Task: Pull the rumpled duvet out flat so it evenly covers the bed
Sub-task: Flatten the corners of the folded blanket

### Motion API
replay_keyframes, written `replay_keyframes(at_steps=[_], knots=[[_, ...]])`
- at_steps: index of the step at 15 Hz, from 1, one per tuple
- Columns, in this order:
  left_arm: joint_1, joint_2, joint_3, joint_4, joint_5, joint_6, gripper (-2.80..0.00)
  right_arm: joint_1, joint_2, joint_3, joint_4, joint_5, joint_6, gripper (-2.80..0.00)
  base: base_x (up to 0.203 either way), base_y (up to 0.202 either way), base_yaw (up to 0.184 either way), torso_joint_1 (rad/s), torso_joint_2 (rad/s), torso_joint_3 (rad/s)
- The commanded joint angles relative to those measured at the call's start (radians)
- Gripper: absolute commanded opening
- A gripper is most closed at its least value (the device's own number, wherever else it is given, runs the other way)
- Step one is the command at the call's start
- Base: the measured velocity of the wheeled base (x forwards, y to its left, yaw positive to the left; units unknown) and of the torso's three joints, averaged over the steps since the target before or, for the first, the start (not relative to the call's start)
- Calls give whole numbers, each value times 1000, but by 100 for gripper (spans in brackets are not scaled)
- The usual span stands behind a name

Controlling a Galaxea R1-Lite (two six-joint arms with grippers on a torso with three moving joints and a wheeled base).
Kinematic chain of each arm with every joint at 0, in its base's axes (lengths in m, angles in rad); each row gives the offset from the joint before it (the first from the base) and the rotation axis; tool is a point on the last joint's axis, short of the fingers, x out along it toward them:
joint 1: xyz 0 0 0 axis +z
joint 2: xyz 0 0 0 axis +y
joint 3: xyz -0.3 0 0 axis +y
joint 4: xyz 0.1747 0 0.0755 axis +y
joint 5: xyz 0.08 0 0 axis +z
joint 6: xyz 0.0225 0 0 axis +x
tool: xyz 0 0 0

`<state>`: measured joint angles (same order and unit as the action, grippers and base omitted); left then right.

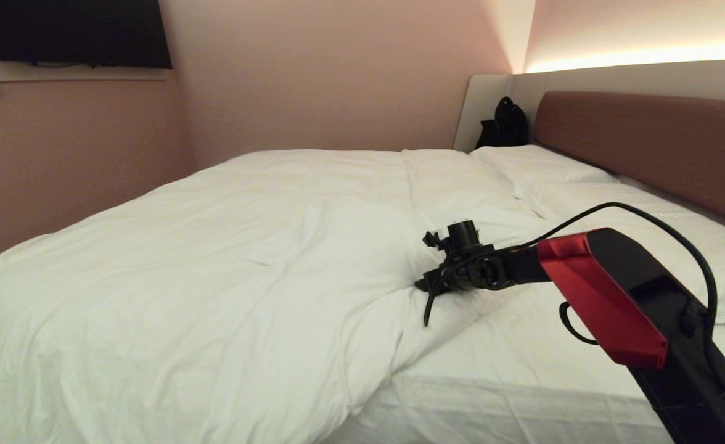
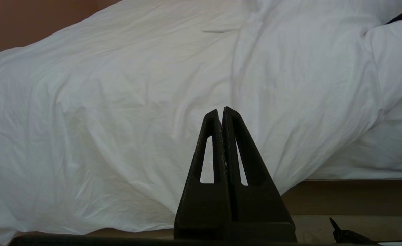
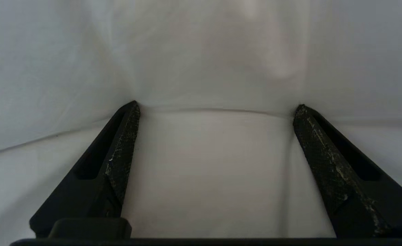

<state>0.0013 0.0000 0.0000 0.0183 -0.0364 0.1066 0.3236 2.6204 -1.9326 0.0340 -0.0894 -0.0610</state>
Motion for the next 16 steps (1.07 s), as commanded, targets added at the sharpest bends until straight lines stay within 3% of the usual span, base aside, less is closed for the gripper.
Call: replay_keyframes(at_steps=[1, 7, 8, 16], knots=[[0, 0, 0, 0, 0, 1, -280, -1, 48, 1, 3, -1, -5, 0, 0, 0, 0, 0, 0, 0], [0, 0, 0, 0, 0, -1, -280, -9, 92, 0, -52, 13, -6, 0, 0, 0, 0, 0, 0, 0], [0, 0, 0, 0, 0, 1, -280, -11, 92, 0, -52, 13, -8, -280, 0, 0, 0, 0, 0, 0], [0, 0, 0, 0, 0, 1, -280, -31, 84, 1, -52, 14, 3, -280, 0, 0, 0, 0, 0, 0]])
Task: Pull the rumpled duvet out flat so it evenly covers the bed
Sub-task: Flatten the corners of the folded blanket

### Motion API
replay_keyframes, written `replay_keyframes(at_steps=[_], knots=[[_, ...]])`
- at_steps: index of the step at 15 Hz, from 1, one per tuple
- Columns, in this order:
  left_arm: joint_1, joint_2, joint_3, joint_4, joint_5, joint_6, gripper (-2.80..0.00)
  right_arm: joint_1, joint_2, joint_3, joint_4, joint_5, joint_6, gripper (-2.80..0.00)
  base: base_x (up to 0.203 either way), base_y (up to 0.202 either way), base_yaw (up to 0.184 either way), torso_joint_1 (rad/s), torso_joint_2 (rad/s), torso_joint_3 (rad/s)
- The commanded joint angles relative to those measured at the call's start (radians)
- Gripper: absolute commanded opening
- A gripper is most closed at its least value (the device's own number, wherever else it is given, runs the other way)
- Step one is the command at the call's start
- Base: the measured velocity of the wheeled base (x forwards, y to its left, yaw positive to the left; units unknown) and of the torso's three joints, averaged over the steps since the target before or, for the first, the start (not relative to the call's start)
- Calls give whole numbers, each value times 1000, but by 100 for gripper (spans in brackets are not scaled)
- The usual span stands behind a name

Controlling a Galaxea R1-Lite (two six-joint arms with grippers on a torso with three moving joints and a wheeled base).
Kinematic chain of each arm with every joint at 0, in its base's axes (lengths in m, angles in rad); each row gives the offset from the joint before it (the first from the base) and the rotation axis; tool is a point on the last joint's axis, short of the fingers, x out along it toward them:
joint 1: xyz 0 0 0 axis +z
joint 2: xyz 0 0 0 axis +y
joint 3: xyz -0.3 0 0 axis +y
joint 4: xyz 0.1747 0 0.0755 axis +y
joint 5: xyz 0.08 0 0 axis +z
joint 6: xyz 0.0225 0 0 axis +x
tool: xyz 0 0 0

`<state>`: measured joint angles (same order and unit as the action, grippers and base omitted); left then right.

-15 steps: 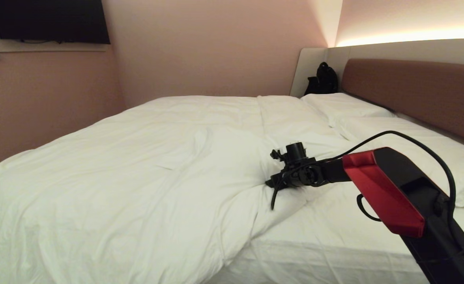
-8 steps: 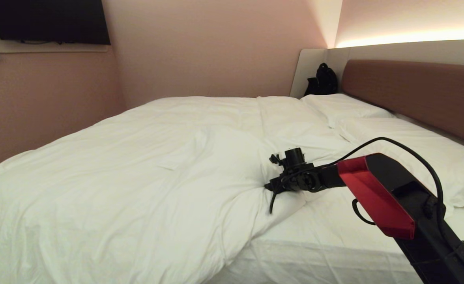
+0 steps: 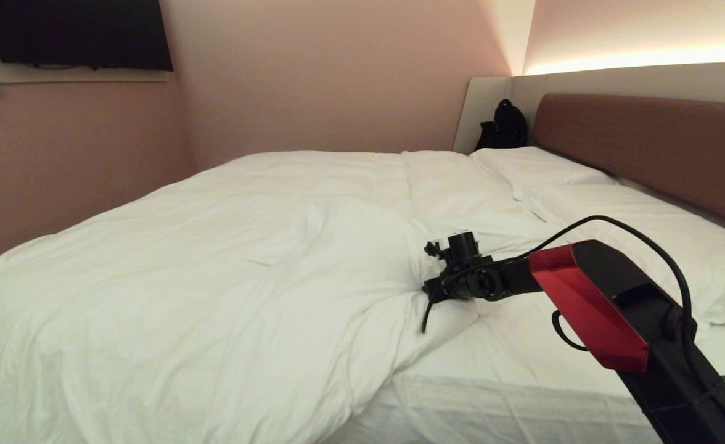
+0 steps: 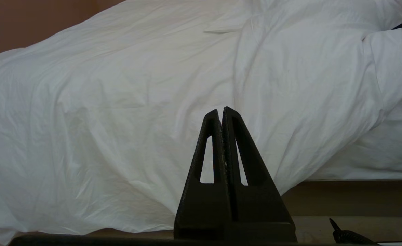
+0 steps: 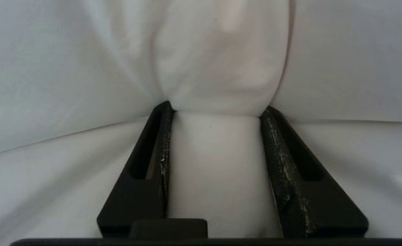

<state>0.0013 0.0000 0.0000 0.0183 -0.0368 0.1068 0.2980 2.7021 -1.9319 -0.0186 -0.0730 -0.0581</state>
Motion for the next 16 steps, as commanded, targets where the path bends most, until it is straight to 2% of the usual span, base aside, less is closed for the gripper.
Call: replay_keyframes(at_steps=[1, 6, 9, 13, 16], knots=[[0, 0, 0, 0, 0, -1, -280, -6, 1, 1, 1, -2, 2, -280, 0, 0, 0, 0, 0, 0], [2, 0, 0, 0, 0, 1, -280, -8, -80, 9, 5, -1, 45, -280, 0, 0, 0, 0, 0, 0], [2, 0, 0, 0, 0, 1, -280, -8, -193, 70, 4, 15, 55, -280, 0, 0, 0, 0, 0, 0], [1, 0, 0, 0, 0, 1, -280, -8, -426, 255, 3, 66, 60, -280, 0, 0, 0, 0, 0, 0], [0, 0, 0, 0, 0, -1, -280, -13, -614, 481, 2, 113, 60, -280, 0, 0, 0, 0, 0, 0]])
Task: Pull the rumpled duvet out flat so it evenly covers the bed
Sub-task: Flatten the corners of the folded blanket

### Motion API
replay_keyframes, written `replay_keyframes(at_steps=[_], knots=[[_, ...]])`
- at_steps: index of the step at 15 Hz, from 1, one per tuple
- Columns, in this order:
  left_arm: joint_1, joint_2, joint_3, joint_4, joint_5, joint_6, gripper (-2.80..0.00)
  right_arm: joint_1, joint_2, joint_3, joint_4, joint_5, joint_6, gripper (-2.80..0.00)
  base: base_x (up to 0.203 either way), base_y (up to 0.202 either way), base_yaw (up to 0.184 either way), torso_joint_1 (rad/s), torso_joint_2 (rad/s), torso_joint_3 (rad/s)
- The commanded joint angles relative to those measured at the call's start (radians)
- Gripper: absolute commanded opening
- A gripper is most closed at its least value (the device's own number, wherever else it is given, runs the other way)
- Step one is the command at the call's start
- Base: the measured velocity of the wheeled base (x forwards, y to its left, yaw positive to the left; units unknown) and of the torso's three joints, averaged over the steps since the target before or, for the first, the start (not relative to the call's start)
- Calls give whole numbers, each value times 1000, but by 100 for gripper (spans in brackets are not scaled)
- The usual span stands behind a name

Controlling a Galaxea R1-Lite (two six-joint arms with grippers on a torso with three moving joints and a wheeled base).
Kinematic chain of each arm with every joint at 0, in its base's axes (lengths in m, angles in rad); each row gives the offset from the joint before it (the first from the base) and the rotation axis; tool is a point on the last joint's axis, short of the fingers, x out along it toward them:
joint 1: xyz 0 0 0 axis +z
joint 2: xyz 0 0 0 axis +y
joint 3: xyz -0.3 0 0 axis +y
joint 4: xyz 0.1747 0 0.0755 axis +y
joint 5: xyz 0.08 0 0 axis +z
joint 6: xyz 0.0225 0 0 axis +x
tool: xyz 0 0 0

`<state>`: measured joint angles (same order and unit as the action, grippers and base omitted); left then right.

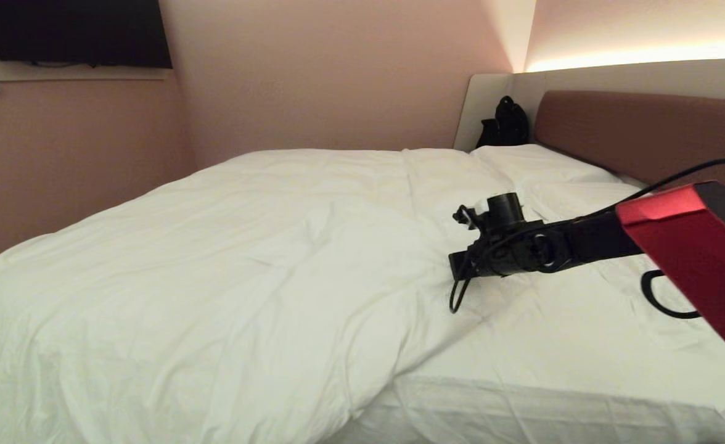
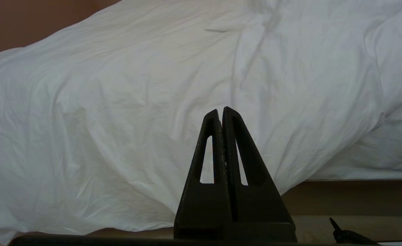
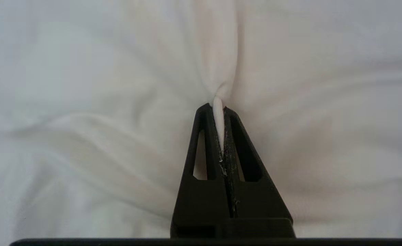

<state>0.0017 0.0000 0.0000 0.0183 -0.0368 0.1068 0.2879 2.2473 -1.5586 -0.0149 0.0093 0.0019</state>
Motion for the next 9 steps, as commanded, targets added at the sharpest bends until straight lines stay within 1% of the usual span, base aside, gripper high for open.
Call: replay_keyframes(at_steps=[1, 3, 5, 7, 9], knots=[[0, 0, 0, 0, 0, 1, -280, -12, -227, 188, -3, 47, -1, -280, 0, 0, 0, 0, 0, 0], [1, 0, 0, 0, 0, 1, -280, -37, -343, 324, -3, 78, -5, -280, 0, 0, 0, 0, 0, 0], [0, 0, 0, 0, 0, 1, -280, -81, -472, 466, -3, 100, -18, -280, 0, 0, 0, 0, 0, 0], [0, 0, 0, 0, 0, 1, -280, -142, -574, 605, -3, 111, -52, -280, 0, 0, 0, 0, 0, 0], [0, 0, 0, 0, 0, 1, -280, -203, -644, 743, -4, 116, -104, -280, 0, 0, 0, 0, 0, 0]])
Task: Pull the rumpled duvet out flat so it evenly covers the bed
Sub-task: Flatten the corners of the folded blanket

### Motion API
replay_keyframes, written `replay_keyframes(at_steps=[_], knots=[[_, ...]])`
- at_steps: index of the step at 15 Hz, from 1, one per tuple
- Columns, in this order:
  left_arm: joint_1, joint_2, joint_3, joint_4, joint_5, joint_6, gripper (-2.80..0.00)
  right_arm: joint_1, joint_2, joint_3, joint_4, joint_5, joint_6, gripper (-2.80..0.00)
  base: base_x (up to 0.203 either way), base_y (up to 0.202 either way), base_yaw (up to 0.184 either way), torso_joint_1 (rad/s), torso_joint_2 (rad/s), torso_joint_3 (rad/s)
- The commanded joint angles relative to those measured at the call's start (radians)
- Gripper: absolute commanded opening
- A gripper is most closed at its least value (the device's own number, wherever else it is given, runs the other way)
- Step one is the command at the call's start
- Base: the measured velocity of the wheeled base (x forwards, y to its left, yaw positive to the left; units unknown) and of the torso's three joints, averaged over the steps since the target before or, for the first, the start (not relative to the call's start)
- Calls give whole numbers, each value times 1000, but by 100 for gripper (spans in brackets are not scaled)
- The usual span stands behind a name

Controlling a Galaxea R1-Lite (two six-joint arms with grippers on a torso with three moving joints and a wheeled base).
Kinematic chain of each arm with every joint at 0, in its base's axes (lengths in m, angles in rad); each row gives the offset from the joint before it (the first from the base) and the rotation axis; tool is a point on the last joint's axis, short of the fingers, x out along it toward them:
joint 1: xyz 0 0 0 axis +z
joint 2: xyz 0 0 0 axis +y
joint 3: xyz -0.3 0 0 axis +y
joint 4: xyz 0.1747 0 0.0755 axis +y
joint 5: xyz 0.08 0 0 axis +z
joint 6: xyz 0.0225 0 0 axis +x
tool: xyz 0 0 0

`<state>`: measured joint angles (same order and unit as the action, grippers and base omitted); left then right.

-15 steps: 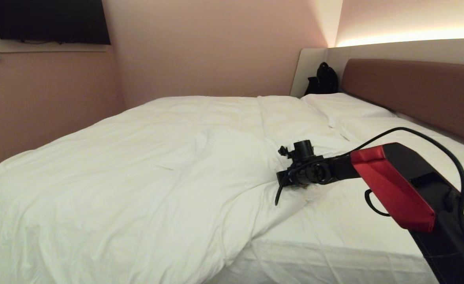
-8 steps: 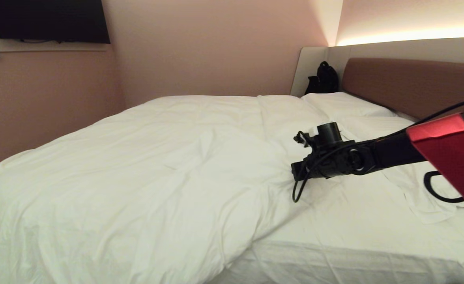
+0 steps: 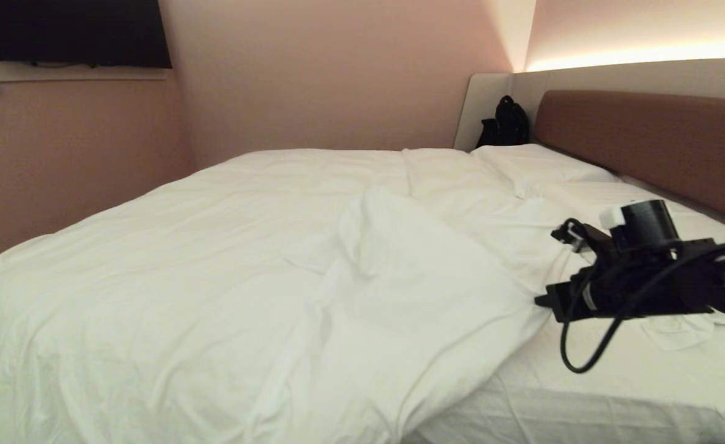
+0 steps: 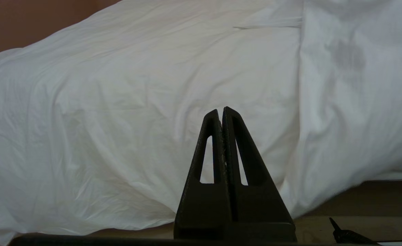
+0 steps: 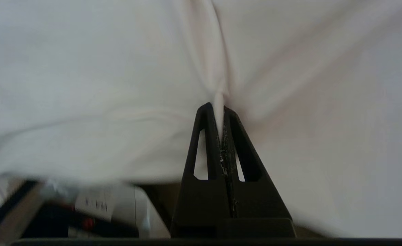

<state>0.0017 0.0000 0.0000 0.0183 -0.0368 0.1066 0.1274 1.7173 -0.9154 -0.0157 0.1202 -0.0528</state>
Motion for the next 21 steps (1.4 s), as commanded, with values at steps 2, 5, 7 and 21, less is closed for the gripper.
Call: replay_keyframes(at_steps=[2, 5, 7, 21], knots=[[1, 0, 0, 0, 0, 1, -280, -92, -160, 204, -5, 10, -89, -280, 0, 0, 0, 0, 0, 0], [0, 0, 0, 0, 0, 1, -280, -103, -99, 219, -18, 13, -97, -280, 0, 0, 0, 0, 0, 0], [0, 0, 0, 0, 0, 1, -280, -103, -66, 229, -106, 10, -96, -280, 0, 0, 0, 0, 0, 0], [0, 0, 0, 0, 0, 1, -280, 161, 143, -217, -200, 60, -49, 0, 0, 0, 0, 0, 0, 0]])
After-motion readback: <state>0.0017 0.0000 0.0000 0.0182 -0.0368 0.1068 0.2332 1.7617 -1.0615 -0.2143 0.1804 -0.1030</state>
